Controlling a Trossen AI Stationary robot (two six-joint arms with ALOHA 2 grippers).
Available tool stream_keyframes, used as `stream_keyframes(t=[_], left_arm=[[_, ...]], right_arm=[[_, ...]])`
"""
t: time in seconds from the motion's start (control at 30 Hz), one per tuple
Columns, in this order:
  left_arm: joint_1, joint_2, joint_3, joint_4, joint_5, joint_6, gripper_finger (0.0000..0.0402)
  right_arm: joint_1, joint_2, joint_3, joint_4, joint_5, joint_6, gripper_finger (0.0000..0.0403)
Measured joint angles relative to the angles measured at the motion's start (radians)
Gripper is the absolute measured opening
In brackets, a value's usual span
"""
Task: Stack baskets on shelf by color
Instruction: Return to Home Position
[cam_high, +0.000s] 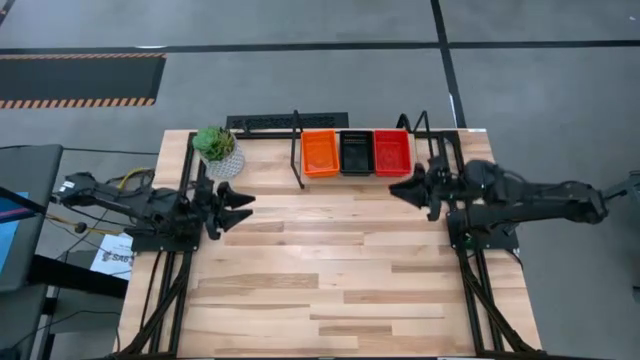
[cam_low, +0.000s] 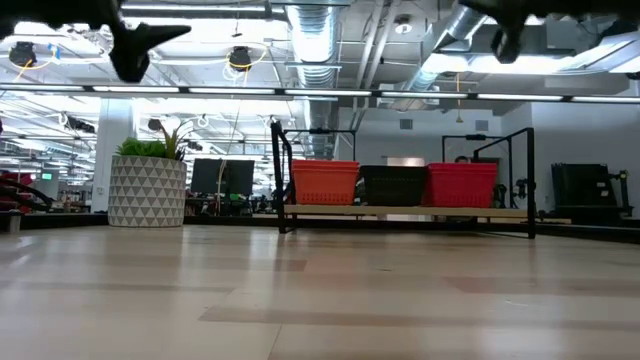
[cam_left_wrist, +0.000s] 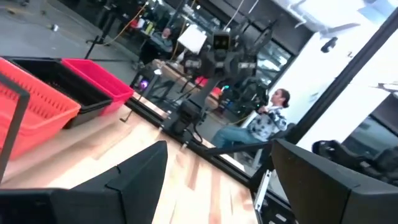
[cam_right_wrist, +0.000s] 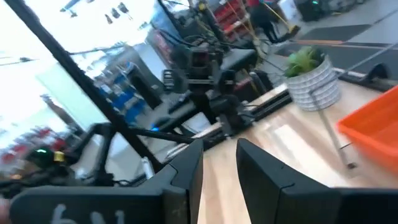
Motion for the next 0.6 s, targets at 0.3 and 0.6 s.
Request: stream_keyframes(t=[0.3,0.6], left_arm=[[-0.012,-0.237,-0.151,-0.002,0.038,0.007,0.0279],[-0.012,-0.429,-0.163,-0.261,-0.025,-0.008,0.0279]], right_arm=[[0.09,-0.21,-0.29,0.236,0.137,0.038,0.0118],[0.115,-0.417,-0.392,0.198,0.16,-0.086,0.0118]])
